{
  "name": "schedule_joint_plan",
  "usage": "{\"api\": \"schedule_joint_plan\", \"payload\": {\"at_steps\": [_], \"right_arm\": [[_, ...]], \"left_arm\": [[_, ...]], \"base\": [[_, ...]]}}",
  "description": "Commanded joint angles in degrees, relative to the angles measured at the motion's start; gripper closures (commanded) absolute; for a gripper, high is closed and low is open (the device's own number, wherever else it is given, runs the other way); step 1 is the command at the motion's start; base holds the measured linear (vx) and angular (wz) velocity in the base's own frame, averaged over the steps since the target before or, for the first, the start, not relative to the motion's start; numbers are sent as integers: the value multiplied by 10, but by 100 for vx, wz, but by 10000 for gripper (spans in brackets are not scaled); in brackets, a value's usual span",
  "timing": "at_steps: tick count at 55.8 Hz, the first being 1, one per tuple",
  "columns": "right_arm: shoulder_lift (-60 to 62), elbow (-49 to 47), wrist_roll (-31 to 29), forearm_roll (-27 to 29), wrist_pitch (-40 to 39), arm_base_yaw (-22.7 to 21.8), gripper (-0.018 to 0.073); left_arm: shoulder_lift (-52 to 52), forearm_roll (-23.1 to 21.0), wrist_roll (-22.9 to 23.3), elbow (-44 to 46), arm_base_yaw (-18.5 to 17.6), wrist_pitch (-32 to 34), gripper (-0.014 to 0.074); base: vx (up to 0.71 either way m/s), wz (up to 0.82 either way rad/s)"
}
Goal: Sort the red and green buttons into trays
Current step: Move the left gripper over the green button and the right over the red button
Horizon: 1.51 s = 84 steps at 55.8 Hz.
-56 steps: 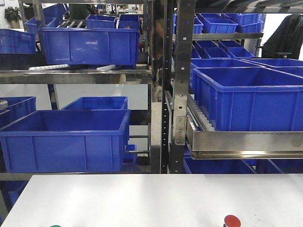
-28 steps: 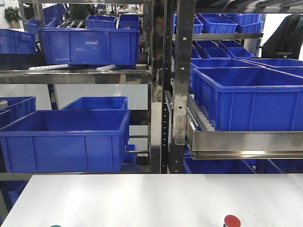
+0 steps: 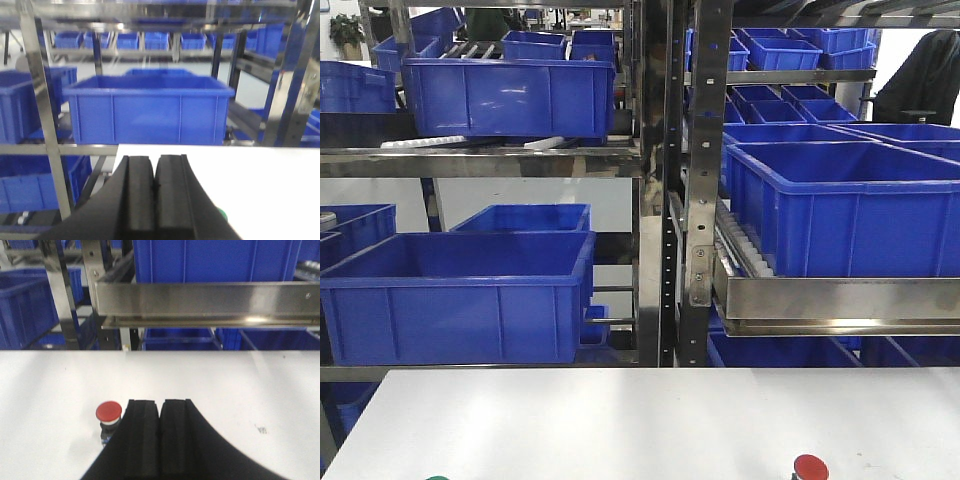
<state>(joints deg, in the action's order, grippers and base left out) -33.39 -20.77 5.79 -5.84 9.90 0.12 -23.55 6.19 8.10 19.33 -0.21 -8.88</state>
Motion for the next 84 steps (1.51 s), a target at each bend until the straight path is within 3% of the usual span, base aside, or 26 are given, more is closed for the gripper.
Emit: {"api": "schedule_joint_plan", "payload": {"at_steps": [1,11,21,26,32,39,51,63,69,75,84], "right_arm": [[-28,-20,-2,-10,-63,-3,458],[-53,-20,-2,-10,-82,-3,290],[-59,-20,-2,-10,-99,-3,83],[-60,-20,-2,-8,-99,-3,22],[-60,-20,0,-4,-83,-3,6],[-60,-20,0,-2,-81,-3,6],[-60,32,0,7,-176,-3,6],[-60,47,0,7,-202,-3,6],[-60,47,0,7,-202,-3,6],[-60,47,0,7,-202,-3,6],[-60,47,0,7,-202,-3,6]], "left_arm": [[-19,-1,-11,20,0,70,571],[-24,-1,-37,20,0,79,474],[-24,-1,-37,20,0,41,268],[-24,-4,-36,19,0,7,159],[-24,-6,-34,19,0,1,88],[-39,-16,-35,9,0,16,72],[-112,-83,-37,-12,-4,74,73],[-230,-62,-37,-13,-82,189,73],[-316,-57,-36,-4,-126,205,73],[-394,-57,-32,3,-139,227,71],[-494,-55,-33,3,-138,322,71]], "base": [[0,0],[0,0],[0,0],[0,0],[0,0],[0,0],[0,0],[0,0],[0,0],[0,0],[0,0]]}}
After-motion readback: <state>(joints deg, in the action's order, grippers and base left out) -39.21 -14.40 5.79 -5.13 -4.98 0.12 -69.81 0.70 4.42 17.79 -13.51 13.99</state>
